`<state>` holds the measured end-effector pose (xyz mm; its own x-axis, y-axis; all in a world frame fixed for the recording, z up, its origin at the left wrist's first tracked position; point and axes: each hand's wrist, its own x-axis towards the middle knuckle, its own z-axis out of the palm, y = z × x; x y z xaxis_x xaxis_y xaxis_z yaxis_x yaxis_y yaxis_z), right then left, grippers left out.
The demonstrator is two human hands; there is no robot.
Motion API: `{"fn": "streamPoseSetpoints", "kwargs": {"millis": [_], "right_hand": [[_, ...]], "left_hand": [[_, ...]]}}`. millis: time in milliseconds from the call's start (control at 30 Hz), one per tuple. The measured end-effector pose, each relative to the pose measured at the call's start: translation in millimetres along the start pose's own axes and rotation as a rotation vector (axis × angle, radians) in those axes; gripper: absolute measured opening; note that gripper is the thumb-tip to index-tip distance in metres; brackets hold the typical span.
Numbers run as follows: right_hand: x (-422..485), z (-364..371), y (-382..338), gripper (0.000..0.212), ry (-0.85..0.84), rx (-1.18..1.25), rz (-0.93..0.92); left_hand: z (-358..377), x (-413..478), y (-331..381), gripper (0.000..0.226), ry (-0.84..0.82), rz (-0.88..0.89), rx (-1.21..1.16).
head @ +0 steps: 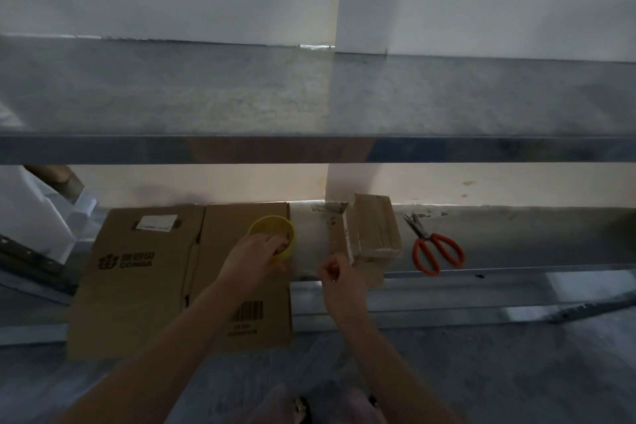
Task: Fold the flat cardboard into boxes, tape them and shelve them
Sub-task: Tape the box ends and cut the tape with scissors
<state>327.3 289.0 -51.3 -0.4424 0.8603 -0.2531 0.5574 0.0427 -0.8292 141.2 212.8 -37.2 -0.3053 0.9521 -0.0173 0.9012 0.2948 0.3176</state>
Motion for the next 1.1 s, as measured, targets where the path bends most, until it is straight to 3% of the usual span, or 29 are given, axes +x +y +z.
{"fn": "streamPoseSetpoints", "kwargs": {"millis": [333, 567, 1100], "right_hand": [[27, 34, 19, 0.005, 0.073, -0.168, 0.187], [31, 34, 29, 0.009, 0.095, -0.204, 0.215], [18, 18, 40, 0.035, 0.020, 0.040, 0.334]], "left_hand": [[34, 9, -4, 0.038, -0.044, 0.058, -0.072], [45, 22, -3, 0.042, -0.074, 0.049, -0.127], [50, 24, -6, 0.046, -0.138, 0.098, -0.060]]}}
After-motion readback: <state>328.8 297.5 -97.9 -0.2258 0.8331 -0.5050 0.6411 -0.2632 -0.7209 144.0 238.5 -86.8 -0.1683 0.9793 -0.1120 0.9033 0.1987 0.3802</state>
